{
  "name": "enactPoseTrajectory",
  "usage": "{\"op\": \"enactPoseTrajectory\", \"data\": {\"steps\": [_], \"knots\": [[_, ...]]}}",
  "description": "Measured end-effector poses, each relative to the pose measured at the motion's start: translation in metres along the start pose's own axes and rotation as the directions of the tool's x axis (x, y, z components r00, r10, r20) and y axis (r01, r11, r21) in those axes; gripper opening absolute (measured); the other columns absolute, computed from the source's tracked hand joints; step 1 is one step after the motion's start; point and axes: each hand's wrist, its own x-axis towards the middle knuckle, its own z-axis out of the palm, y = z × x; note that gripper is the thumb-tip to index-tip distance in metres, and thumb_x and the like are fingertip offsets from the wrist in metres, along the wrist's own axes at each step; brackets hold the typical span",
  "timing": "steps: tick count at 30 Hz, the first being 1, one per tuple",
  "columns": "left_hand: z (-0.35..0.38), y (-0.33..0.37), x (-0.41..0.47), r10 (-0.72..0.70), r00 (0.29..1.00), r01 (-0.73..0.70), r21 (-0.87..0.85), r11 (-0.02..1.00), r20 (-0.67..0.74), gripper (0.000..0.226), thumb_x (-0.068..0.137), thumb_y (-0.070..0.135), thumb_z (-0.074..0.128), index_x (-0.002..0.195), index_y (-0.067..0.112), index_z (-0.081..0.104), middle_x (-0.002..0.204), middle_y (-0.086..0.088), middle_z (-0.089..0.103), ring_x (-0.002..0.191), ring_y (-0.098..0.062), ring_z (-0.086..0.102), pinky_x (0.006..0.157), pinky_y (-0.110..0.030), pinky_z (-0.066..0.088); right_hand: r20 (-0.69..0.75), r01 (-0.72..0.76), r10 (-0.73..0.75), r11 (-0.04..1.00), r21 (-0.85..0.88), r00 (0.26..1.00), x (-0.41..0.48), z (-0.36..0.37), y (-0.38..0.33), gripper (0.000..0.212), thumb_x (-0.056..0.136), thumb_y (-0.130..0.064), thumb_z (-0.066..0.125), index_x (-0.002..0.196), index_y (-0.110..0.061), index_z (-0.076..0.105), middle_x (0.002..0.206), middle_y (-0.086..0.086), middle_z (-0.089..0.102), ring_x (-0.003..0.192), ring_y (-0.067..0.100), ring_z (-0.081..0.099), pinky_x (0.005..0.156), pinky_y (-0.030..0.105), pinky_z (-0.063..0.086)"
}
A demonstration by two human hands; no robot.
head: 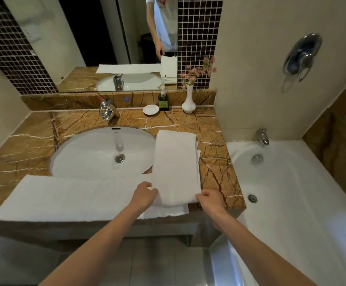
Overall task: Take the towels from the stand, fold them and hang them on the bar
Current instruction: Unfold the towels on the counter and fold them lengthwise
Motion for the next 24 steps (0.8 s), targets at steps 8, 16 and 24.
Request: {"op": "enactPoseTrajectory", "data": {"steps": [8,16,24], "knots": [[0.001,-0.003,-0.006,0.063,0.995,-0.067,0.044,0.997,0.075,0.050,0.091,0.016,0.052,0.138,0.008,0.037,0.131,-0.016,0.053,0.112,-0.031,0.055,0.096,-0.041,0.047,-0.024,0.018,-0.020,0.996,-0.084,1.000,-0.006,0.010,-0.002,0.017,0.092,-0.014,0.051,0.105,-0.014,0.061,0.106,0.002,0.064,0.081,0.007,0.054,0.060,0.019,0.042],[-0.013,0.025,0.021,0.078,0.994,-0.071,-0.092,0.993,0.076,0.052,0.091,0.010,0.050,0.141,0.013,0.040,0.132,-0.017,0.054,0.119,-0.034,0.053,0.099,-0.043,0.046,0.051,0.072,-0.061,0.965,-0.253,0.997,0.007,0.005,-0.034,0.052,0.094,-0.022,0.048,0.144,-0.009,0.039,0.147,0.006,0.043,0.128,0.024,0.046,0.095,0.031,0.042],[-0.006,0.061,0.090,0.009,1.000,-0.013,-0.157,0.987,-0.024,0.054,0.088,0.010,0.054,0.140,0.011,0.041,0.137,-0.017,0.048,0.117,-0.037,0.053,0.086,-0.041,0.051,0.102,0.149,-0.128,0.957,-0.248,0.987,0.086,-0.005,-0.069,0.056,0.093,-0.020,0.051,0.145,-0.008,0.035,0.149,0.008,0.039,0.128,0.021,0.045,0.097,0.026,0.037]]}}
